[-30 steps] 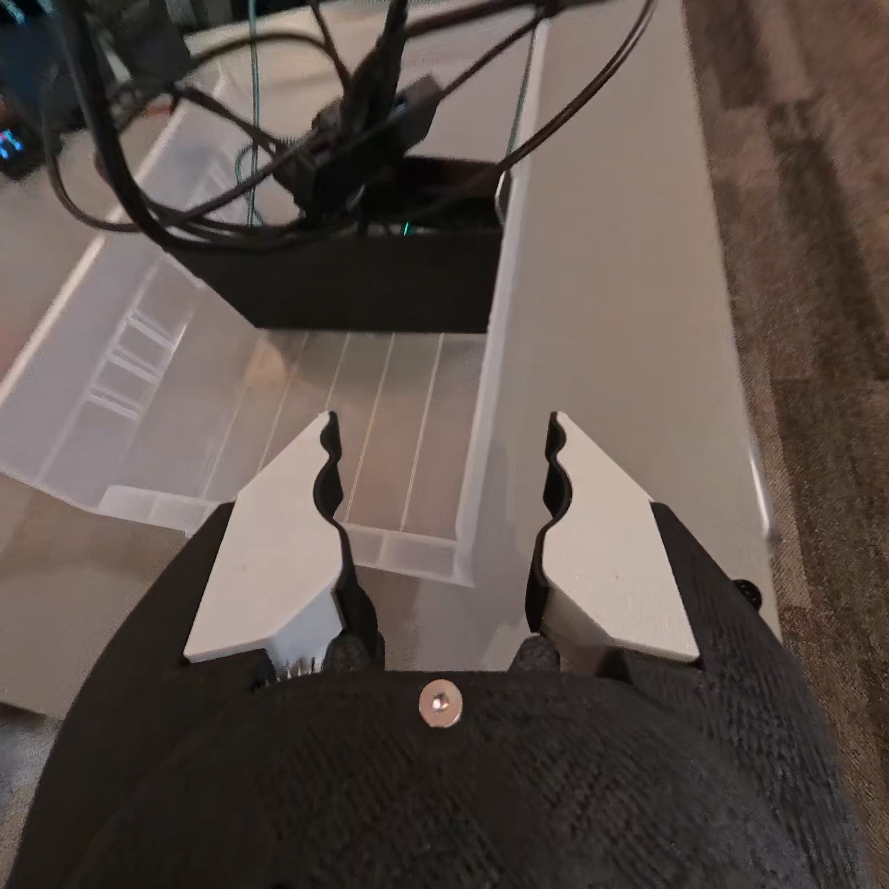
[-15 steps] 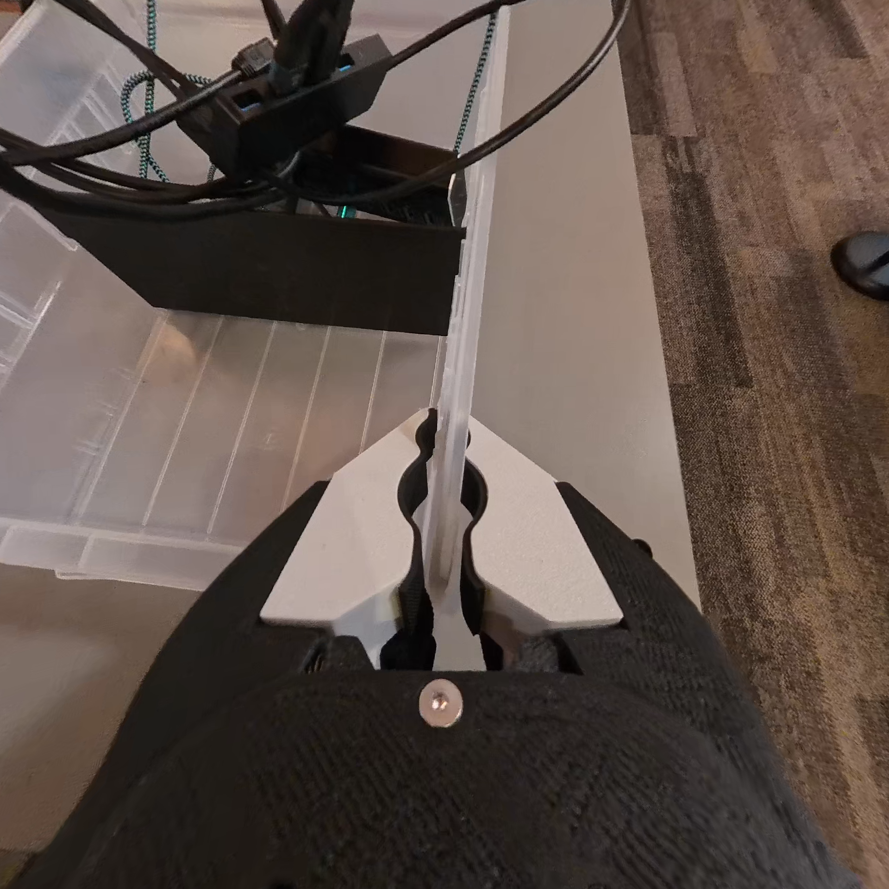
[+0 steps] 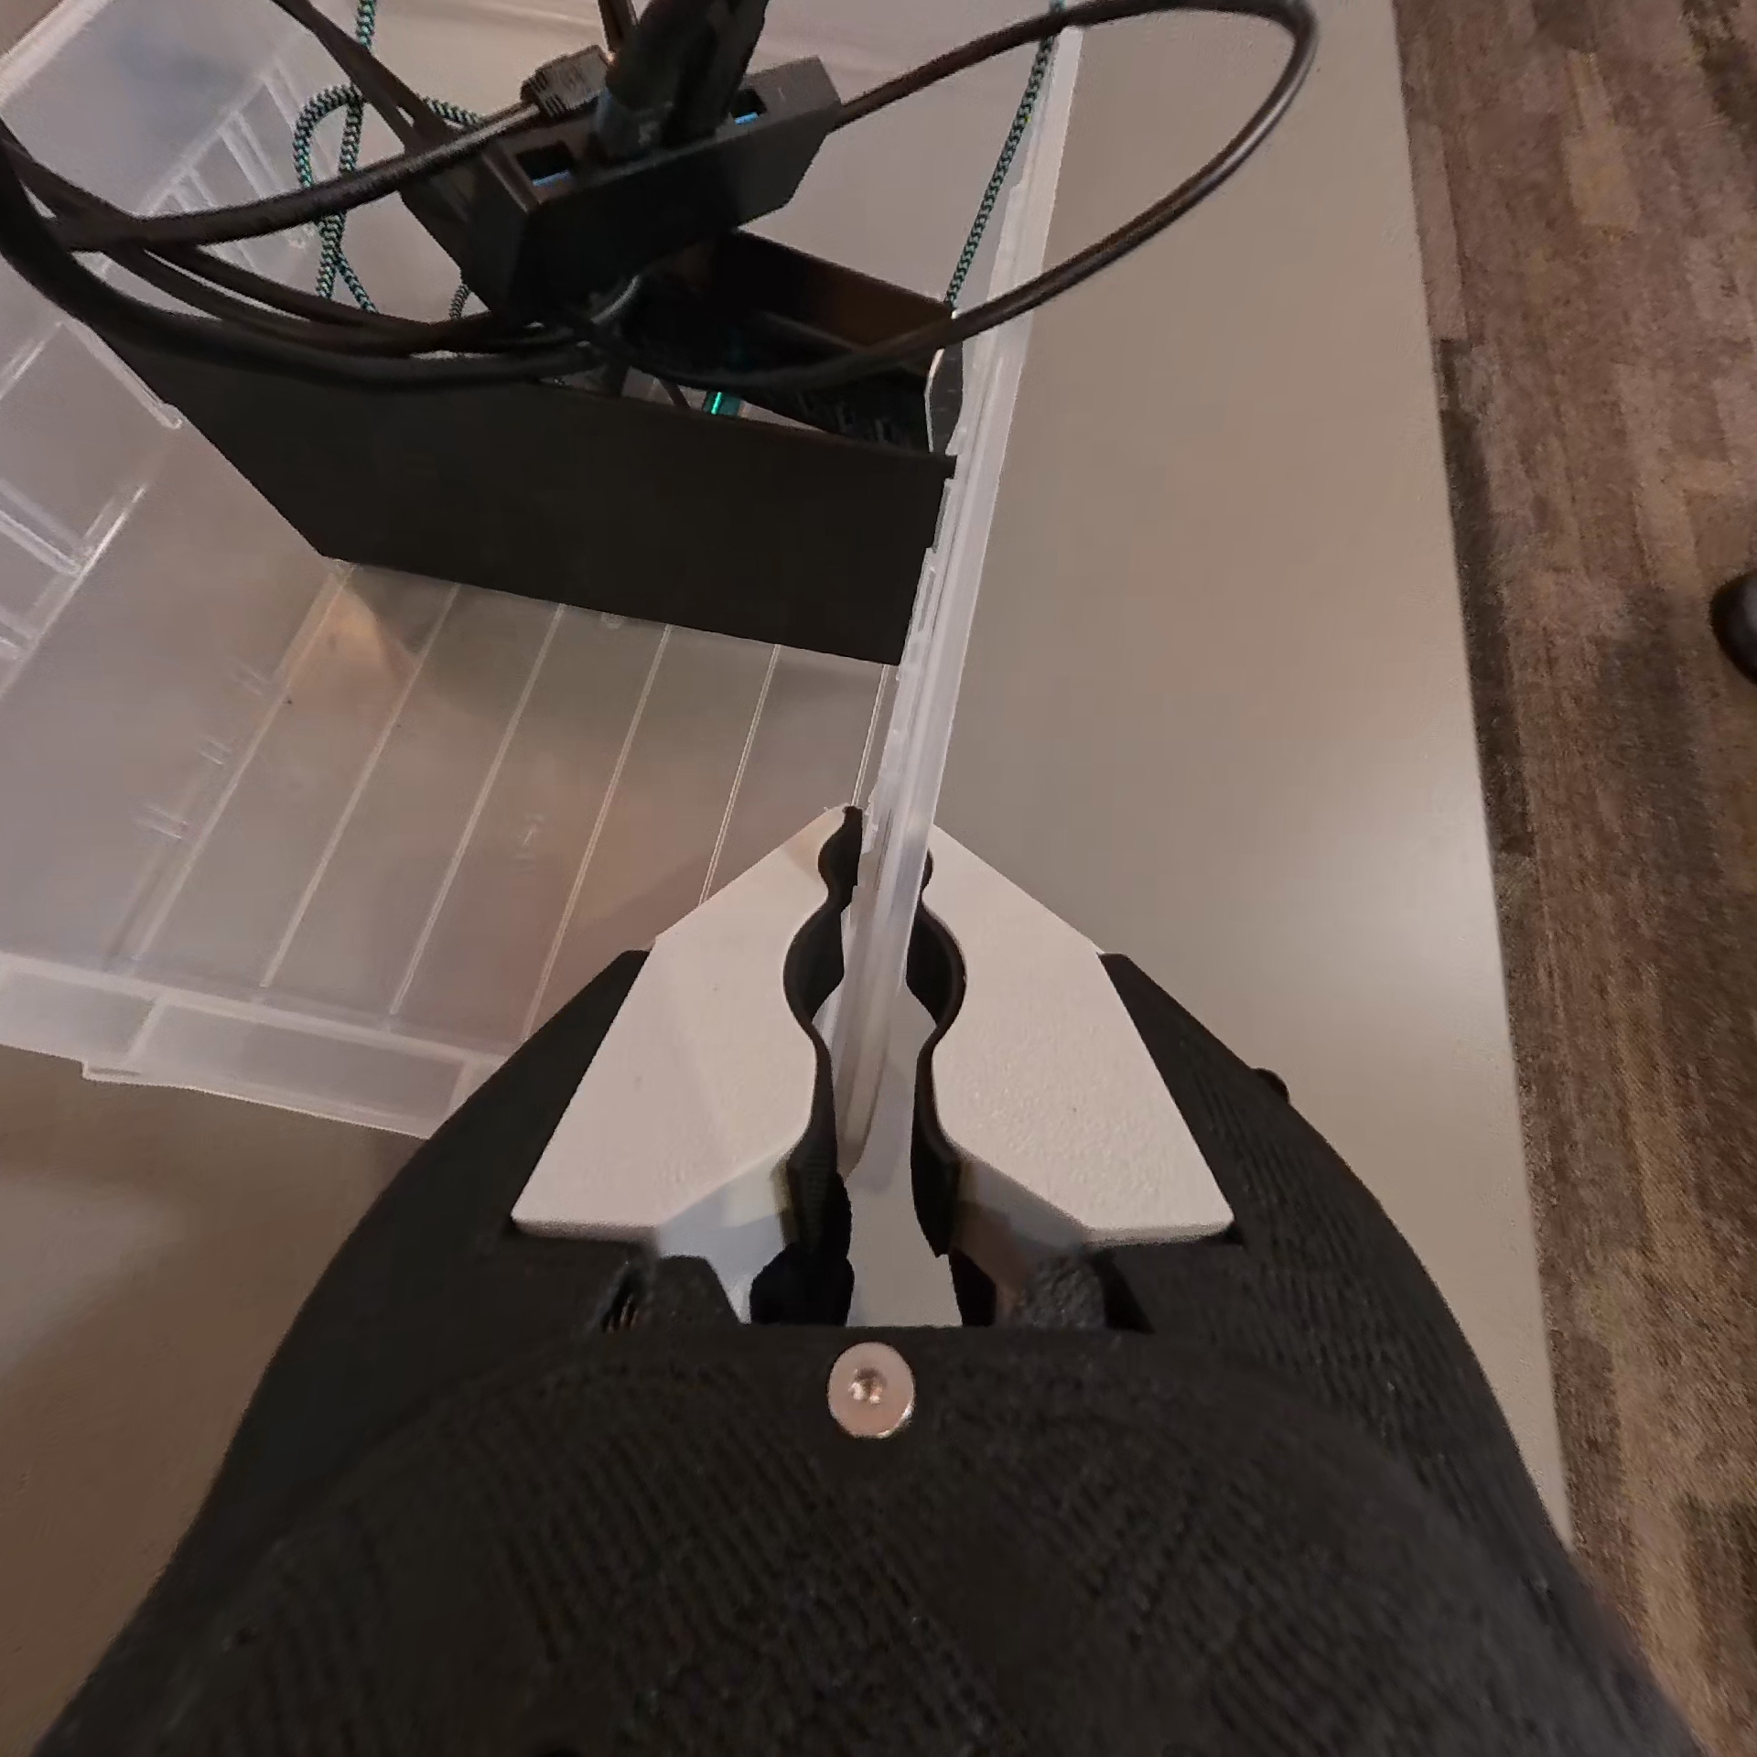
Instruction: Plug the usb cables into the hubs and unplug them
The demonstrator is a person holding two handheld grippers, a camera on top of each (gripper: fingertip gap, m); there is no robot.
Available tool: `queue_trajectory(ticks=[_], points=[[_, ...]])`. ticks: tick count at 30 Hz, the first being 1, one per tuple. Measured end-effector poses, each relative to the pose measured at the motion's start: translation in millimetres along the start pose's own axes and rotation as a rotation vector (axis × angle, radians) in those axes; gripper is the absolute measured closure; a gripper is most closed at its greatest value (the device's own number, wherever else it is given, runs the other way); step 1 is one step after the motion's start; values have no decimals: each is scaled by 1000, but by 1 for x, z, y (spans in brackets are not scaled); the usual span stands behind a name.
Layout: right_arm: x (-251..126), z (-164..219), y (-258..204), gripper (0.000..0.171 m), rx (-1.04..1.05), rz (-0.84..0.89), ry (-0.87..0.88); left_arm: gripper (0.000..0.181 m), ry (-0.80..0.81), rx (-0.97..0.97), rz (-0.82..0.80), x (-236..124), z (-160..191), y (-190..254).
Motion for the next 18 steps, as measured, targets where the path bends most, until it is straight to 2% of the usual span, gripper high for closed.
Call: queue_trajectory(ticks=[3,9,14,18], points=[[7,-3,-12,167,-2,-11,1,177,75,42,77,-15,-2,12],[21,-8,-43,167,-10,-12,-2,177,165,101,236,-67,-20,32],[32,-10,-74,164,-24,-35,-3,178,125,175,227,-107,-41,46],[40,-8,-109,150,-63,-133,-13,178,82,284,167,-132,-63,57]])
Point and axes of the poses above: each gripper's, where its closed fingertips meet, x out along the fingers, z out of its underside, y = z × x across the jaws, the point moved 8 cm from there along -x, back along the fingers, and after that the axes turned 14 degrees about x, right-handed, at the moved point
